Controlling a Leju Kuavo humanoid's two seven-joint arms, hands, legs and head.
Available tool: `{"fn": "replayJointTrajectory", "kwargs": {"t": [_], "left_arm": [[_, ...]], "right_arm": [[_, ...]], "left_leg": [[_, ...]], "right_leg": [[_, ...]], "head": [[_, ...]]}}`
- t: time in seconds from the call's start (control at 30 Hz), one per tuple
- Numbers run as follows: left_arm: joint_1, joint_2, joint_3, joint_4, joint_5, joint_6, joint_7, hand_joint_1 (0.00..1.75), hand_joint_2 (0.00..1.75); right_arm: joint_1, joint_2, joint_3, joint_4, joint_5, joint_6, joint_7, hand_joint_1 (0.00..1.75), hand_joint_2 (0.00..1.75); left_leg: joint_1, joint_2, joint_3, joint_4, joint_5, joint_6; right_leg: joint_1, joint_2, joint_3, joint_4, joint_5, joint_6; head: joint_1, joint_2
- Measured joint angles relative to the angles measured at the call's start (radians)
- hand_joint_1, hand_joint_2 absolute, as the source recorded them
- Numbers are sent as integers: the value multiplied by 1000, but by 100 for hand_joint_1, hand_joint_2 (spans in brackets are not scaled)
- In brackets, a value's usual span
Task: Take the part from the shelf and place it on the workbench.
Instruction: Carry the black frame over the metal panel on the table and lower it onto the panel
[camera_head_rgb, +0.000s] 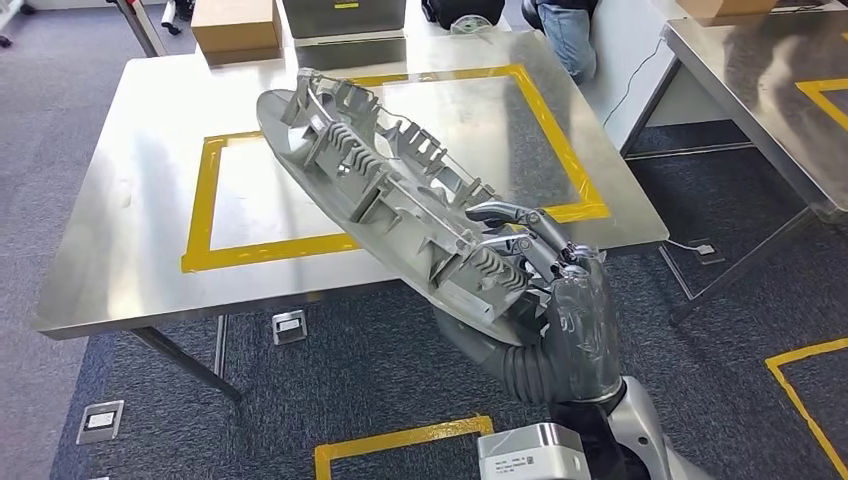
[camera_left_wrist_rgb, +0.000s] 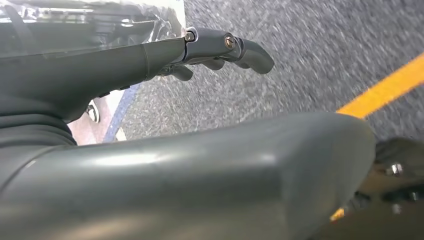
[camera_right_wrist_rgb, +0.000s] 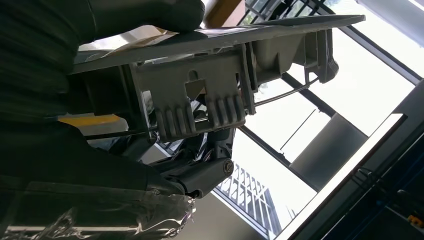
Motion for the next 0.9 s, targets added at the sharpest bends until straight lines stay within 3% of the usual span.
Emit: {"fn": "replayJointTrajectory", "kwargs": {"t": [0.03,0.07,0.1,0.17,0.2,0.23,0.3,0.4,0.5,0.53,0.57,0.6,0.7,0.73,0.8,0.9], "left_arm": [[1,0,0,0,0,0,0,0,175],[2,0,0,0,0,-1,0,0,175],[3,0,0,0,0,-1,0,0,175],[3,-1,0,0,0,-1,0,0,175],[2,-2,0,0,0,0,0,0,175],[1,-3,0,0,0,0,0,0,175],[0,-4,0,0,0,0,0,0,175],[-2,-4,0,0,-1,0,1,0,175],[-3,-4,-1,0,-1,0,1,0,175],[-2,-4,-1,0,-1,0,1,0,175],[0,-4,-1,0,-1,0,1,0,175],[1,-4,-1,0,-1,0,1,0,175],[1,-2,-2,0,-1,1,1,0,175],[1,-2,-2,0,-1,1,1,0,175],[1,-2,-2,0,-1,1,1,0,175],[1,-2,-2,0,-1,2,1,0,175]], "right_arm": [[0,0,0,0,0,0,0,175,175],[0,0,0,0,0,0,0,175,175],[1,0,0,0,0,0,0,175,175],[1,0,0,1,0,1,0,175,175],[1,0,0,1,0,2,0,175,175],[-1,0,0,1,0,3,0,175,175],[-2,0,0,1,0,4,0,175,175],[-2,0,0,1,0,5,0,175,175],[-3,0,1,2,0,6,0,175,175],[-3,0,1,3,-1,6,0,175,175],[-3,0,1,4,-1,6,0,175,175],[-2,0,1,4,-1,6,0,175,175],[-2,0,1,5,-2,6,0,175,175],[-2,1,1,5,-2,6,0,175,175],[-3,1,1,5,-3,6,0,175,175],[-3,1,0,4,-3,5,0,175,175]], "left_leg": [[0,0,5,0,-4,1],[-1,0,11,0,-10,1],[-1,-1,20,0,-16,0],[-1,-3,37,-1,-30,-5],[-2,-4,43,0,-37,-9],[-3,-4,45,1,-42,-15],[-3,-3,45,-2,-47,-27],[-3,0,40,18,-66,-44],[-1,1,-39,175,-124,-54],[0,1,-71,224,-132,-56],[0,1,-91,247,-122,-57],[0,1,-97,235,-92,-57],[-3,1,-53,92,24,-49],[-6,1,-40,61,36,-44],[-12,1,-30,40,25,-31],[-4,1,-16,10,6,-14]], "right_leg": [[0,0,-35,49,-4,1],[0,0,-55,64,12,1],[0,0,-55,40,48,-1],[2,0,-17,-81,138,-11],[5,0,5,-137,166,-16],[7,0,21,-177,173,-21],[12,2,31,-203,159,-28],[4,1,50,-222,150,-41],[2,-3,74,-229,136,-53],[2,-2,82,-229,130,-53],[2,-1,90,-228,123,-53],[2,0,101,-227,115,-52],[3,3,133,-225,91,-43],[3,3,136,-225,86,-38],[4,4,131,-225,84,-28],[5,1,116,-203,68,-12]], "head": [[4,0],[6,0],[10,0],[15,0],[17,0],[19,0],[20,0],[14,0],[-4,0],[-7,0],[-10,0],[-12,0],[-18,0],[-20,0],[-21,0],[-16,0]]}}
